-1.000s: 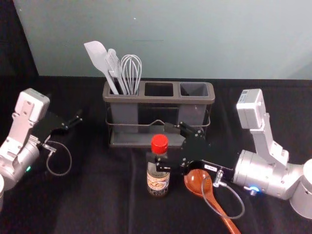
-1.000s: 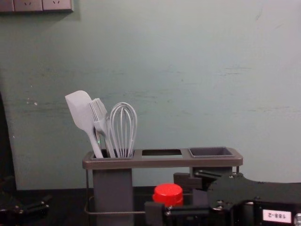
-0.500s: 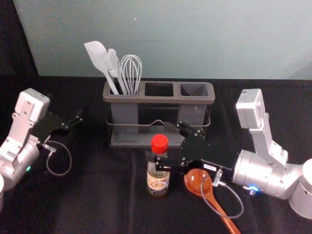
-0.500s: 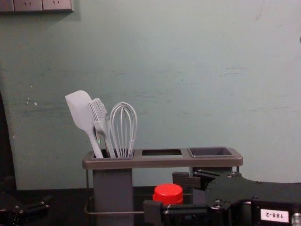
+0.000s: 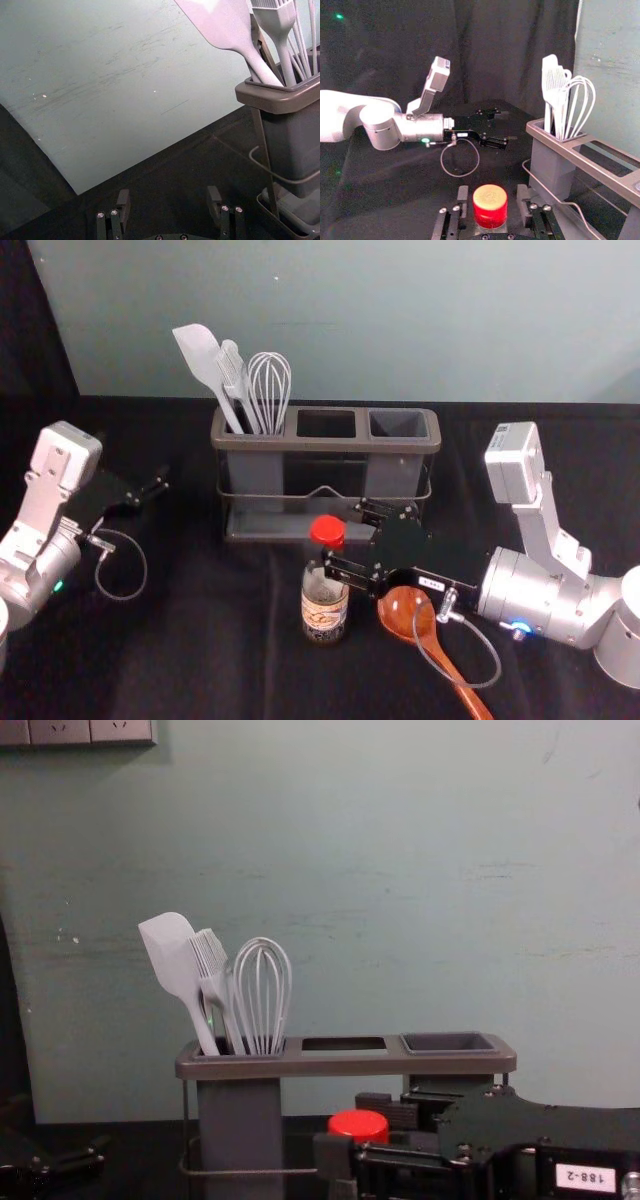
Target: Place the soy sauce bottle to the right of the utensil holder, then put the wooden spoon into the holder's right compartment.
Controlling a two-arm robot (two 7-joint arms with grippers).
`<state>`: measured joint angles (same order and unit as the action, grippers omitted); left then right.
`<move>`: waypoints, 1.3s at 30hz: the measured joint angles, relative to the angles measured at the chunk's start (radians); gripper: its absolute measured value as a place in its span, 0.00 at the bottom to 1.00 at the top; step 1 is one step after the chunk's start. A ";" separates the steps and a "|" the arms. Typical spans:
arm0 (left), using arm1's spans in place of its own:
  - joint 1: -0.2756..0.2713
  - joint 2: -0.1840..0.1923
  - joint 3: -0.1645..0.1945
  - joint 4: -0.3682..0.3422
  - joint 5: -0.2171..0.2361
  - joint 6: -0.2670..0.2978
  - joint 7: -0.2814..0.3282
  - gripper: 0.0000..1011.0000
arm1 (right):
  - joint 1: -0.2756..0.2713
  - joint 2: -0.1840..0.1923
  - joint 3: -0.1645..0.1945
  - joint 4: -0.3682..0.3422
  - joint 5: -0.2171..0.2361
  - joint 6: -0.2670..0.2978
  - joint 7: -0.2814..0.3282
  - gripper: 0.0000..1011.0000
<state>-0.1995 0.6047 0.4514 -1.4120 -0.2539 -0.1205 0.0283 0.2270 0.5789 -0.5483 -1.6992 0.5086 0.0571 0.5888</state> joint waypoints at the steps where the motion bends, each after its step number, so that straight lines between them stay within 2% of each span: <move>1: 0.000 0.000 0.000 0.000 0.000 0.000 0.000 0.99 | 0.000 0.000 0.000 0.000 0.000 0.000 0.000 0.62; 3: 0.000 0.000 0.000 0.000 0.000 0.000 0.000 0.99 | 0.000 0.000 0.000 0.000 0.000 0.000 0.000 0.57; 4: 0.000 0.000 0.000 0.000 0.000 0.000 0.000 0.99 | 0.000 0.000 0.000 -0.001 0.000 0.000 0.000 0.51; 9: 0.000 0.000 0.000 0.000 0.000 0.000 0.000 0.99 | 0.000 0.001 0.000 -0.001 0.000 0.000 0.000 0.38; 21: 0.000 0.000 0.000 0.000 0.000 0.000 0.000 0.99 | 0.000 0.003 0.000 -0.007 0.001 -0.001 0.002 0.37; 29: 0.000 0.000 0.000 0.000 0.000 0.000 0.000 0.99 | -0.001 0.021 0.016 -0.050 0.014 0.007 0.007 0.37; 35: 0.000 0.000 0.000 0.000 0.000 0.000 0.000 0.99 | -0.024 0.071 0.055 -0.116 0.027 0.014 -0.007 0.37; 39: 0.000 0.000 0.000 0.000 0.000 0.000 0.000 0.99 | -0.071 0.122 0.110 -0.150 0.050 0.005 -0.027 0.37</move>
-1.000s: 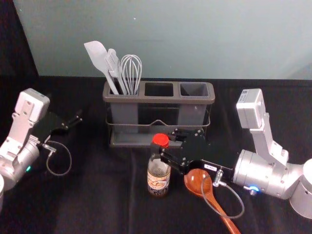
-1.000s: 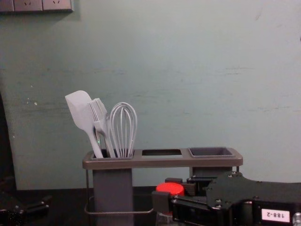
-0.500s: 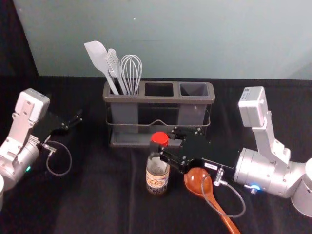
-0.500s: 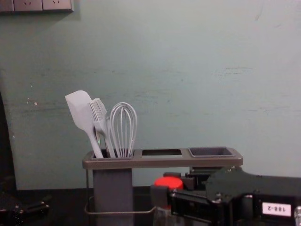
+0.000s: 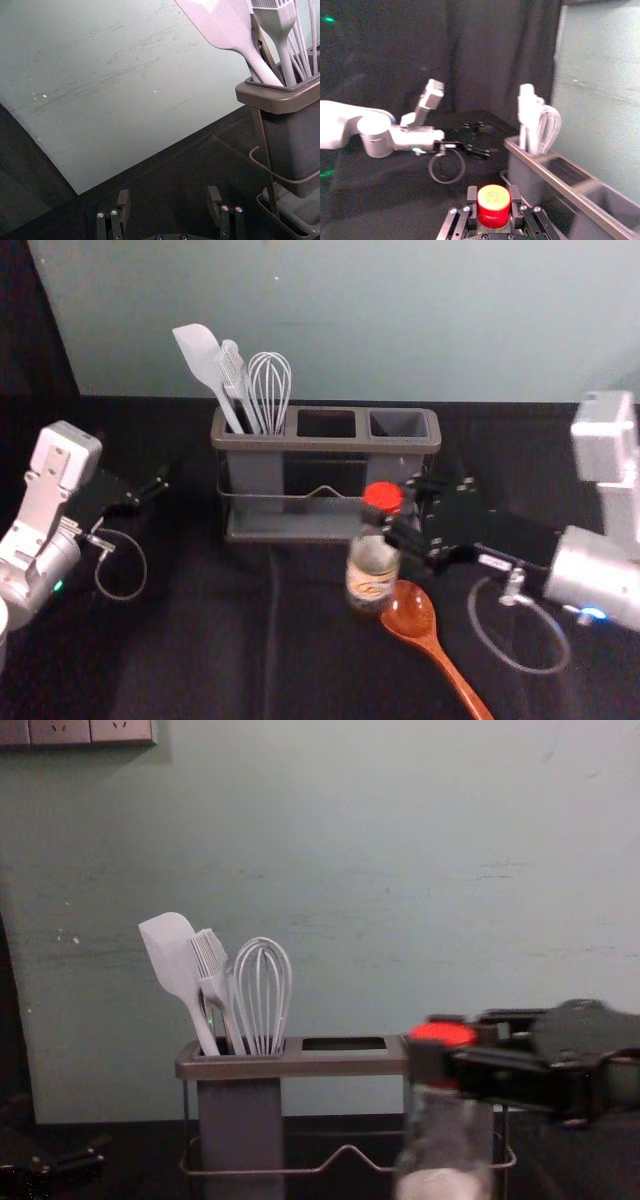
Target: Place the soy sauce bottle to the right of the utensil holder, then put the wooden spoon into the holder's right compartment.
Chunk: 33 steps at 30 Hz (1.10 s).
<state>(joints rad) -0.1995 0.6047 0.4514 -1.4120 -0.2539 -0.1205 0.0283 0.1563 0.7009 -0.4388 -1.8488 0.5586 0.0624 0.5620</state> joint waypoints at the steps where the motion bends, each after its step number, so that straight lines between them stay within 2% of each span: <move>1: 0.000 0.000 0.000 0.000 0.000 0.000 0.000 0.99 | -0.011 0.010 0.012 -0.004 0.005 -0.003 -0.003 0.37; 2: 0.000 0.000 0.000 0.000 0.000 0.000 0.000 0.99 | -0.022 0.019 0.024 -0.007 0.010 -0.007 -0.007 0.37; 4: 0.000 0.000 0.000 0.000 0.000 0.000 0.000 0.99 | -0.066 0.051 0.075 -0.012 0.033 -0.024 -0.019 0.37; 6: 0.000 0.000 0.000 0.000 0.000 0.000 0.000 0.99 | -0.077 0.058 0.086 -0.013 0.038 -0.029 -0.023 0.37; 7: 0.000 0.000 0.000 0.000 0.000 0.000 0.000 0.99 | -0.099 0.072 0.113 -0.013 0.047 -0.038 -0.028 0.37; 9: 0.000 0.000 0.000 0.000 0.000 0.000 0.000 0.99 | -0.117 0.083 0.134 -0.011 0.053 -0.046 -0.033 0.37; 10: 0.000 0.000 0.000 0.000 0.000 0.000 0.000 0.99 | -0.134 0.091 0.155 -0.007 0.058 -0.054 -0.038 0.37; 15: 0.000 0.000 0.000 0.000 0.000 0.000 0.000 0.99 | -0.170 0.108 0.210 0.019 0.065 -0.075 -0.042 0.37; 18: 0.000 0.000 0.000 0.000 0.000 0.000 0.000 0.99 | -0.172 0.108 0.227 0.040 0.061 -0.090 -0.038 0.37; 25: 0.000 0.000 0.000 0.000 0.000 0.000 0.000 0.99 | -0.149 0.096 0.240 0.102 0.036 -0.130 0.002 0.37; 28: 0.000 0.000 0.000 0.000 0.000 0.000 0.000 0.99 | -0.133 0.087 0.240 0.128 0.030 -0.141 0.015 0.37; 33: 0.000 0.000 0.000 0.000 0.000 0.000 0.000 0.99 | -0.073 0.056 0.222 0.210 0.021 -0.174 0.064 0.37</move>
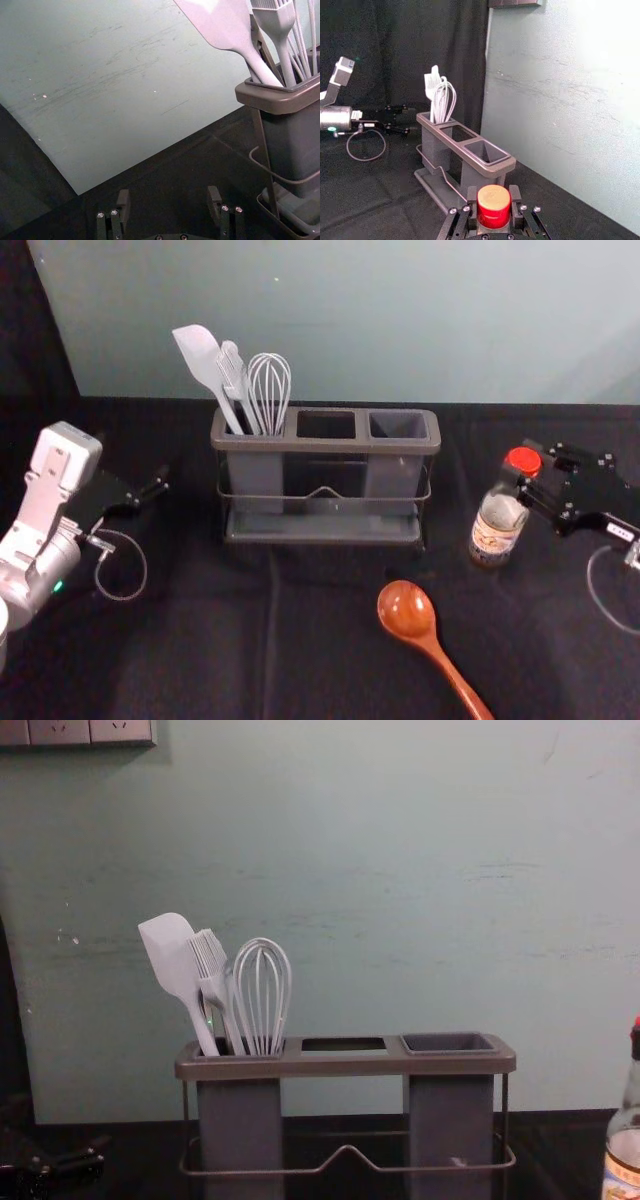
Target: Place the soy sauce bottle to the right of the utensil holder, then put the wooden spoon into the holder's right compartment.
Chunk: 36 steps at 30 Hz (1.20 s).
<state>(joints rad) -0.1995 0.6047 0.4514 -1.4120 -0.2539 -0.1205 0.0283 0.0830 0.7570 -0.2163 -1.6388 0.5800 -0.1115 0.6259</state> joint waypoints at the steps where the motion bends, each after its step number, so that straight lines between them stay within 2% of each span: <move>1: 0.000 0.000 0.000 0.000 0.000 0.000 0.000 0.99 | 0.012 -0.005 -0.006 0.015 -0.001 -0.006 0.012 0.37; 7: 0.000 0.000 0.000 0.000 0.000 0.000 0.000 0.99 | 0.103 -0.038 -0.047 0.131 -0.002 -0.042 0.096 0.37; 16: 0.000 0.000 0.000 0.000 0.000 0.000 0.000 0.99 | 0.184 -0.060 -0.091 0.225 -0.005 -0.084 0.172 0.37; 28: 0.000 0.000 0.000 0.000 0.000 0.000 0.000 0.99 | 0.241 -0.090 -0.123 0.303 -0.011 -0.097 0.185 0.37; 36: 0.000 0.000 0.000 0.000 0.000 0.000 0.000 0.99 | 0.266 -0.114 -0.131 0.346 0.000 -0.097 0.189 0.37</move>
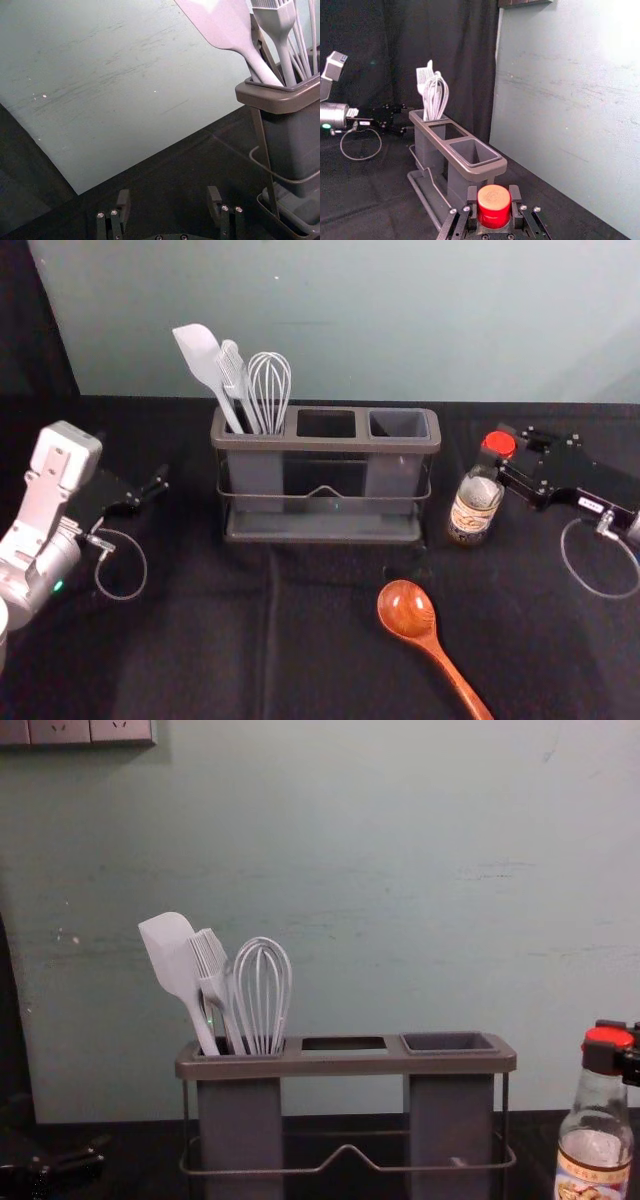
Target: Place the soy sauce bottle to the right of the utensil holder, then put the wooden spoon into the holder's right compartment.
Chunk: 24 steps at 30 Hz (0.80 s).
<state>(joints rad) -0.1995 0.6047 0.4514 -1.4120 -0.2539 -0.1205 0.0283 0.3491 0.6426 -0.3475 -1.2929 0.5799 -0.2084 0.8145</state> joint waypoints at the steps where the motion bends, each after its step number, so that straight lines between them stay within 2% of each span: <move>1: 0.000 0.000 0.000 0.000 0.000 0.000 0.000 0.99 | 0.002 -0.002 -0.001 0.003 0.001 0.000 0.002 0.37; 11: 0.000 0.000 0.000 0.000 0.000 0.000 0.000 0.99 | 0.025 -0.021 -0.009 0.031 0.007 -0.001 0.003 0.37; 24: 0.000 0.000 0.000 0.000 0.000 0.000 0.000 0.99 | 0.049 -0.039 -0.023 0.051 0.008 0.027 -0.004 0.37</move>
<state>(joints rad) -0.1995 0.6047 0.4514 -1.4120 -0.2539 -0.1205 0.0283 0.3980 0.6032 -0.3706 -1.2415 0.5877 -0.1819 0.8102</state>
